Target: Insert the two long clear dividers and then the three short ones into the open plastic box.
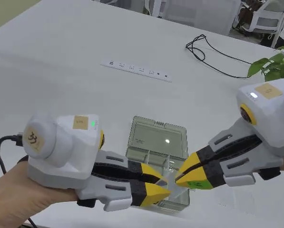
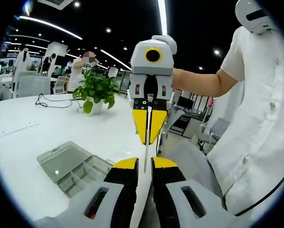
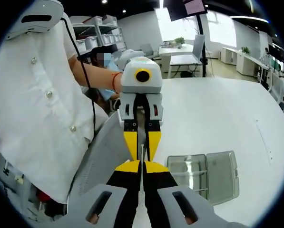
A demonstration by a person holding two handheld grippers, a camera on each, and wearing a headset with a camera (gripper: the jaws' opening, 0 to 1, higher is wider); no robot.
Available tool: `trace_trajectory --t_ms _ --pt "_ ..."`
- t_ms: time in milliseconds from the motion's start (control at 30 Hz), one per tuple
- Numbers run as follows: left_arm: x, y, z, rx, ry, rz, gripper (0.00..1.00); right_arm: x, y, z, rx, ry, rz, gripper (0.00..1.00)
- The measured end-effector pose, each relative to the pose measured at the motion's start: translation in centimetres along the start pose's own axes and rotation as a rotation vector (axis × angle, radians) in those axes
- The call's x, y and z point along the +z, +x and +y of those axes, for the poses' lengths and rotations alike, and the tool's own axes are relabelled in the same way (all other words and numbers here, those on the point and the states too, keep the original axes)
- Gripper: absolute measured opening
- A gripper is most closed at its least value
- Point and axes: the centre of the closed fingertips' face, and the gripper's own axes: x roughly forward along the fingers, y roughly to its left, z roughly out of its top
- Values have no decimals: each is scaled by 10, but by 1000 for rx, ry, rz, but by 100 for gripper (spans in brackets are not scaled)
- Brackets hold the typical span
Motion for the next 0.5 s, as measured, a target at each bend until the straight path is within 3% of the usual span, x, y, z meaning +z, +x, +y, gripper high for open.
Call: trace_trajectory --t_ms 500 --pt "-10 -19 14 79 -7 12 21 5 -3 -10 -46 -5 -7 3"
